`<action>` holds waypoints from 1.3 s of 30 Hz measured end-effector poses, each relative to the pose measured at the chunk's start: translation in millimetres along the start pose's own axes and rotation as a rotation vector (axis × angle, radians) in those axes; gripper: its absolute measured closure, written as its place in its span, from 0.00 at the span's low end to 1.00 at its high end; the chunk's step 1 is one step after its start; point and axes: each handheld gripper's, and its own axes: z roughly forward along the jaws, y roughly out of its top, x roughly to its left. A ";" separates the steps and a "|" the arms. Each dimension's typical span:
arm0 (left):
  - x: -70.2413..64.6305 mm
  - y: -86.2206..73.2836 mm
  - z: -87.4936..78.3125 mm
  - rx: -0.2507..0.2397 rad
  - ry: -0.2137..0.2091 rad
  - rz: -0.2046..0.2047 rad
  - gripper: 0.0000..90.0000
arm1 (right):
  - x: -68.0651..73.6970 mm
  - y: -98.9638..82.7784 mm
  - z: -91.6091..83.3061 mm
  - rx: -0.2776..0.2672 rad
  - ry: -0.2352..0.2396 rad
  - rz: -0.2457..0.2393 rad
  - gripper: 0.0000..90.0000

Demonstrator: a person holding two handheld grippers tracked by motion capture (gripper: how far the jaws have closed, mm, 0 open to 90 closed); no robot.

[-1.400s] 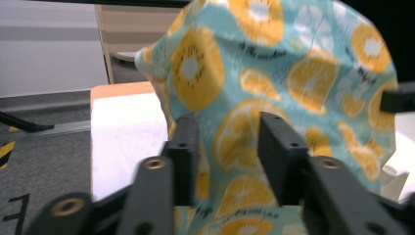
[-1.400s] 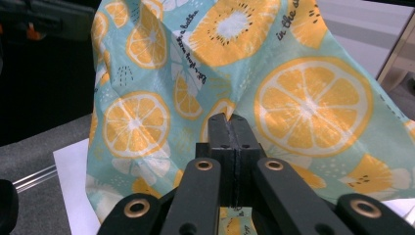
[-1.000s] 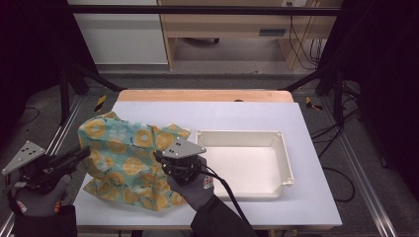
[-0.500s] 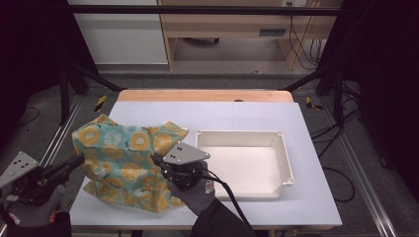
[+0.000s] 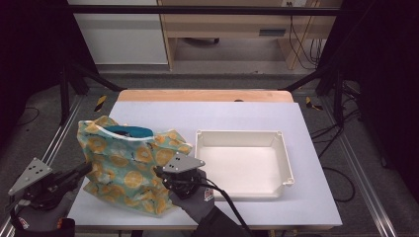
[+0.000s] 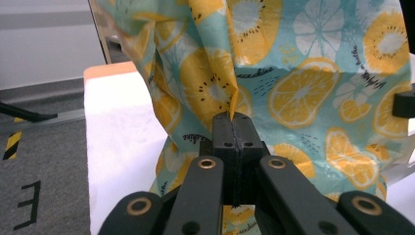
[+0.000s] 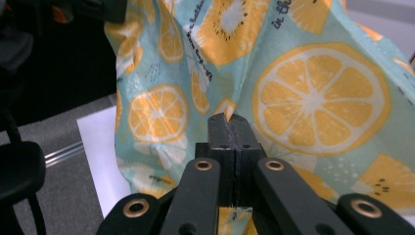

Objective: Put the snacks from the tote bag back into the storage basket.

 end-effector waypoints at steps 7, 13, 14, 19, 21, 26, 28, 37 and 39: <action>1.6 -5.8 4.5 0.027 0.014 0.000 1.00 | -1.6 -9.3 11.2 0.034 0.000 0.012 0.99; 4.6 -8.6 4.2 0.036 0.019 -0.004 1.00 | -3.7 -12.0 11.5 0.030 -0.001 0.023 0.93; 4.6 -8.6 4.2 0.036 0.019 -0.004 1.00 | -3.7 -12.0 11.5 0.030 -0.001 0.023 0.93; 6.6 -9.2 3.7 0.035 0.020 -0.012 1.00 | -10.2 4.0 -4.7 -0.043 -0.021 0.031 0.79; 6.9 -9.3 4.0 0.037 0.021 -0.013 1.00 | -12.6 10.9 -10.7 -0.075 -0.036 0.022 0.71; 7.1 -9.4 4.1 0.037 0.021 -0.015 1.00 | -19.7 21.0 -14.8 -0.118 -0.087 0.007 0.58; 7.6 -9.5 4.1 0.037 0.021 -0.017 1.00 | -23.3 23.3 -13.2 -0.119 -0.106 -0.001 0.56; 6.1 -6.8 3.2 0.027 0.020 -0.018 0.99 | -30.4 19.0 6.3 -0.023 -0.121 -0.009 0.91; 5.6 -4.9 2.6 0.018 0.026 -0.016 0.96 | -30.4 19.0 5.6 -0.020 -0.115 -0.005 0.99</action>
